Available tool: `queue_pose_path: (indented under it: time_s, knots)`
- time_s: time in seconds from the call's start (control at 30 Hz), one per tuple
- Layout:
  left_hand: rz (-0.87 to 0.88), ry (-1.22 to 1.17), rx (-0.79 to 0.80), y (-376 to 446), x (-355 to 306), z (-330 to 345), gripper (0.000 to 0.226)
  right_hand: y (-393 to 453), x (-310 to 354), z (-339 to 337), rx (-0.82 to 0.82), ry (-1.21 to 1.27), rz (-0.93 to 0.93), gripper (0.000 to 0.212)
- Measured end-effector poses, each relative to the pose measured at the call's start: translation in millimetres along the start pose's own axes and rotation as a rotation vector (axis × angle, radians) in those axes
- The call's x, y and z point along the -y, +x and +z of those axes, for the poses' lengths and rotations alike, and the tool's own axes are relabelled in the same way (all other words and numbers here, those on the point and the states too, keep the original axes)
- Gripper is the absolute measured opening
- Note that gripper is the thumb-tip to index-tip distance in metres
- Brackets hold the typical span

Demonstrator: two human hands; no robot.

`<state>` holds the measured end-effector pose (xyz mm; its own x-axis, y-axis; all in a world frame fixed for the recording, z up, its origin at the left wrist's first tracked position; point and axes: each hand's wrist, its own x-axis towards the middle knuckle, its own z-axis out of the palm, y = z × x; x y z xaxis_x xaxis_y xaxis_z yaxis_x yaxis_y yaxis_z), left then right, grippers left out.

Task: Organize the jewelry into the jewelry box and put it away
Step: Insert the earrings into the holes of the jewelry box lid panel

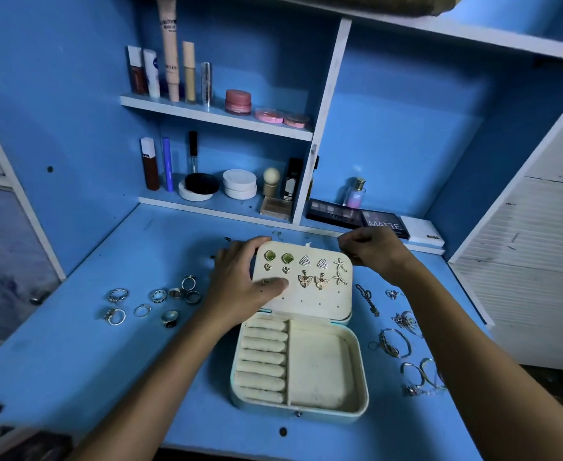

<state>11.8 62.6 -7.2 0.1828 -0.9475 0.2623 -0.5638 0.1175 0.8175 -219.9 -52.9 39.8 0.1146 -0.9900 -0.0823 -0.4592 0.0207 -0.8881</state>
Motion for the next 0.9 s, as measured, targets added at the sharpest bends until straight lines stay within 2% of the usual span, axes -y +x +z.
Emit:
queue_pose_path:
  time_s: [0.23,0.43,0.6,0.7,0.9]
  knots:
    - [0.283,0.092,-0.183,-18,-11,-6,0.068,-23,1,-5,0.071,0.157,-0.043,0.010]
    - [0.399,0.131,-0.262,-33,-12,-8,0.062,-45,5,-2,0.129,0.318,-0.048,0.014]
    - [0.560,0.180,-0.220,-40,-8,-16,0.051,-63,9,0,0.237,0.347,-0.088,0.013]
    - [0.648,0.198,-0.190,-41,-4,-18,0.049,-70,12,0,0.309,0.257,-0.106,0.011]
    - [0.712,0.203,-0.180,-45,2,-18,0.046,-73,13,7,0.345,0.158,-0.144,0.013]
